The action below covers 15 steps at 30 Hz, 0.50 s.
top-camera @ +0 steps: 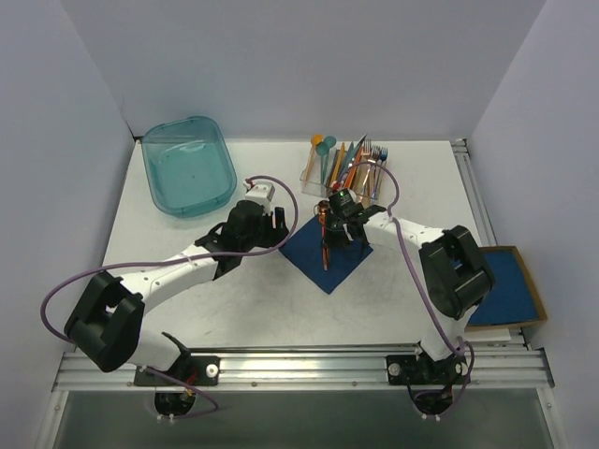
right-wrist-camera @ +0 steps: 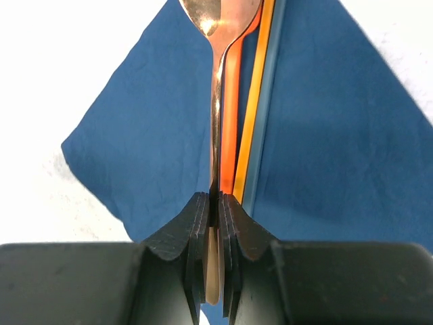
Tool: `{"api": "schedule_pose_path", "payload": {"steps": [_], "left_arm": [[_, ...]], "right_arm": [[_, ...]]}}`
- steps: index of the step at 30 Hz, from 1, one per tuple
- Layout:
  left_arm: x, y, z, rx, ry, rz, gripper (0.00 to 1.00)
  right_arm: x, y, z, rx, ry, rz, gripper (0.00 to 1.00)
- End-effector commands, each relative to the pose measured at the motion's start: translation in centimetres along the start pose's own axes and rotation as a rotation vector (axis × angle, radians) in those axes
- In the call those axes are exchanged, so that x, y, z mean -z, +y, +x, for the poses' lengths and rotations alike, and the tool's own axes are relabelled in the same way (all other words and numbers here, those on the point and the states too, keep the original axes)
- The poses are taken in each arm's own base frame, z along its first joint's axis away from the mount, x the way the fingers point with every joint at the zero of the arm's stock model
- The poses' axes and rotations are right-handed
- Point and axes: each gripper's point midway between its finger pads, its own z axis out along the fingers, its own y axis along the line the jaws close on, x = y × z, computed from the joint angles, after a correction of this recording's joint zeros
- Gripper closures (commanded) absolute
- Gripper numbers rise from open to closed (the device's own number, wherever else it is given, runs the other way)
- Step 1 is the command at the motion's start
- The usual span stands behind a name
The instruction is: Place the utensils on the paper napkin and roll it up
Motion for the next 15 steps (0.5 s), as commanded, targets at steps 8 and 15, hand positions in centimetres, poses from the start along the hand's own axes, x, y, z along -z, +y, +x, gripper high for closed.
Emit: {"api": "schedule_pose_path", "payload": {"steps": [8, 15], "left_arm": [[0.3, -0.6, -1.2, -0.006, -0.041, 0.021, 0.27], [0.2, -0.5, -1.3, -0.005, -0.041, 0.017, 0.27]], "right_arm": [[-0.5, 0.3, -2.2, -0.004, -0.015, 0.022, 0.98], [-1.3, -0.7, -2.1, -0.014, -0.002, 0.052, 0.93]]}}
